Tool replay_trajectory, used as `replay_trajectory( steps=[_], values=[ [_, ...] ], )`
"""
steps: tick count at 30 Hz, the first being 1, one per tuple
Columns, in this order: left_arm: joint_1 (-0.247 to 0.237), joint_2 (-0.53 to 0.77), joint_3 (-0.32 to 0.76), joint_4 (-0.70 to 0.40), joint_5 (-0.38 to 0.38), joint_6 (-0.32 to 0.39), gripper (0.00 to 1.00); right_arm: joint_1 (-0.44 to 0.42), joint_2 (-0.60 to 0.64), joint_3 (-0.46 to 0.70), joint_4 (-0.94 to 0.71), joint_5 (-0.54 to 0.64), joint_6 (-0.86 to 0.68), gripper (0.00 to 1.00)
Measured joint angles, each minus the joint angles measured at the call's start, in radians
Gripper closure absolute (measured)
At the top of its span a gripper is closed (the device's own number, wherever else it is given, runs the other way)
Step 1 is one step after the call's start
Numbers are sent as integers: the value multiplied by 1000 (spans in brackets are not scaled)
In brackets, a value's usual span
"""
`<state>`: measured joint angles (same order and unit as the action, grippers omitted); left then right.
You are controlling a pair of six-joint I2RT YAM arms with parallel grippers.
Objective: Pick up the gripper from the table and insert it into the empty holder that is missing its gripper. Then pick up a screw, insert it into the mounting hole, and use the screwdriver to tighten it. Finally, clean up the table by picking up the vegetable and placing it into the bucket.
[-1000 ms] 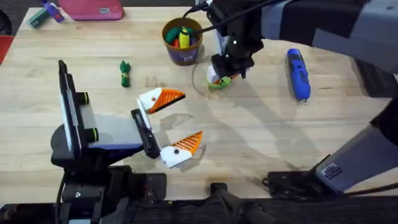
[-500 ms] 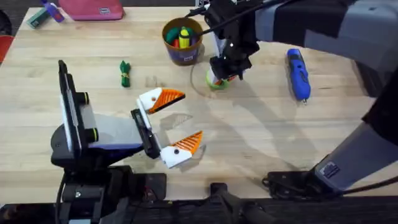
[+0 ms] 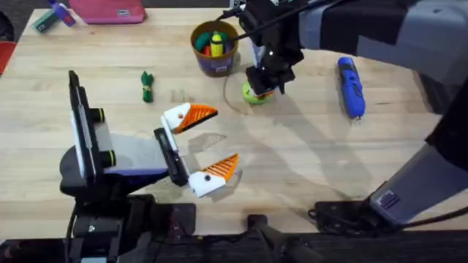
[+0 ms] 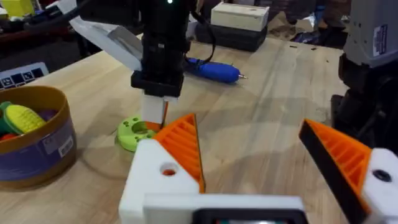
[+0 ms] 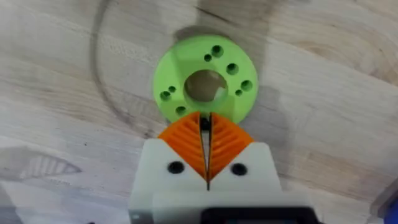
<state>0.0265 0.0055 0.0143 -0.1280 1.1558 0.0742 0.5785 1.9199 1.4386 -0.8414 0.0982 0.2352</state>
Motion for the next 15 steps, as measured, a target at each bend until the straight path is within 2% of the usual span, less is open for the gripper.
replay_trajectory(
  steps=[4, 7, 15],
  values=[
    [0, 0, 0, 0, 0, 0, 14, 1, 0, 44, -67, -1, 0, 995],
    [0, 0, 0, 0, 0, 0, 14, 1, 0, 135, -172, -1, -1, 995],
    [0, 0, 0, 0, 0, 0, 15, 14, 0, 510, -481, 3, -44, 996]
  ],
)
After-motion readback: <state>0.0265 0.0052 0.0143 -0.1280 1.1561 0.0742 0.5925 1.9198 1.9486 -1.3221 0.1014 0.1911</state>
